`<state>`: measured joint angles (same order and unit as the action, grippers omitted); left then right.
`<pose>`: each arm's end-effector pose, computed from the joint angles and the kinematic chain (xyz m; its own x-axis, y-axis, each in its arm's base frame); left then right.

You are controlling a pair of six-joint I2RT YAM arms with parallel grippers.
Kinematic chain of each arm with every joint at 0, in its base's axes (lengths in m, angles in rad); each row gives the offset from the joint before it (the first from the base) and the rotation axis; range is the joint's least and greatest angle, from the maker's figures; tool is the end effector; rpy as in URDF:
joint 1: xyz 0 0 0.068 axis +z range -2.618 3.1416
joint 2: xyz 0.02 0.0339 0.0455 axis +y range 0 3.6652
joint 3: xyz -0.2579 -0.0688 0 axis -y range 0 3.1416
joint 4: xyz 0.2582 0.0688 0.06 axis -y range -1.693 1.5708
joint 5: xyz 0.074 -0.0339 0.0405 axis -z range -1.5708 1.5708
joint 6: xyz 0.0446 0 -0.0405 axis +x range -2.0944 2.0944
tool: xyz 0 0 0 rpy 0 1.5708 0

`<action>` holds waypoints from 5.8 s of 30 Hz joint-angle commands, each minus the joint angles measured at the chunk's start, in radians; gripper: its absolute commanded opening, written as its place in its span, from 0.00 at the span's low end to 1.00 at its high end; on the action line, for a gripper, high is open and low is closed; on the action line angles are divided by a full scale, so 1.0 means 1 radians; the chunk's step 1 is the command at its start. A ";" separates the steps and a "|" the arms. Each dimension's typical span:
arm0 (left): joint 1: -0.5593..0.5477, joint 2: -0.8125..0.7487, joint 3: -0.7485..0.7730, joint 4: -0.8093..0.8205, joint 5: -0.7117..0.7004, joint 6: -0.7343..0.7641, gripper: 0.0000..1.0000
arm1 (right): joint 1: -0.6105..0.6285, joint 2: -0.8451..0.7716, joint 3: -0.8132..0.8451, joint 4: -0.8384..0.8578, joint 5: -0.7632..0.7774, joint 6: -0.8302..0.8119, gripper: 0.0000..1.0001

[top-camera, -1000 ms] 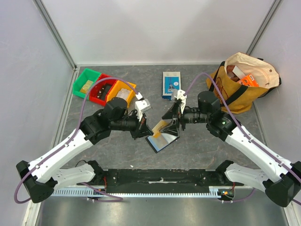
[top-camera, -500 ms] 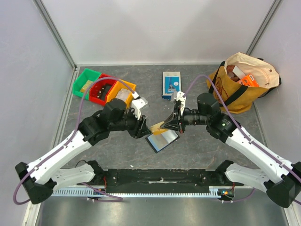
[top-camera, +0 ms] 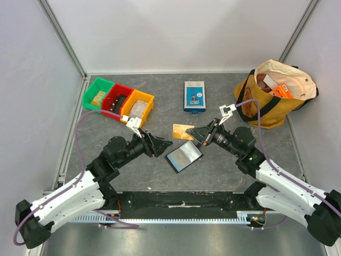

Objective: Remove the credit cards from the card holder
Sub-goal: Place the credit card in the storage box.

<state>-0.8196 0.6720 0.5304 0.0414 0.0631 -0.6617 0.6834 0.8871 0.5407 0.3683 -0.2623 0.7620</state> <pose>0.1346 -0.1482 0.2852 -0.5284 -0.3327 -0.7811 0.5673 0.5461 -0.6164 0.1768 0.1589 0.2848 -0.5475 0.4140 -0.7272 -0.5983 0.4138 0.6861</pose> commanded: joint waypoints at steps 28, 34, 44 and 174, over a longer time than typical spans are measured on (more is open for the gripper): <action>-0.090 0.213 -0.121 0.683 -0.146 -0.326 0.47 | 0.251 0.072 -0.139 0.409 0.478 0.428 0.01; -0.099 0.204 -0.136 0.698 -0.166 -0.340 0.46 | 0.266 0.070 -0.148 0.412 0.521 0.441 0.01; -0.101 0.161 -0.150 0.672 -0.195 -0.335 0.12 | 0.278 0.073 -0.160 0.406 0.541 0.448 0.04; 1.232 1.373 0.884 0.012 0.253 -0.243 0.14 | 0.011 0.128 0.108 -0.206 0.060 -0.467 0.98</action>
<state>0.4137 2.0029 1.3685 0.0368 0.3336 -0.8368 0.6903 1.0054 0.6392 0.1600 -0.2260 0.3191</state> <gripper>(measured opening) 0.062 0.980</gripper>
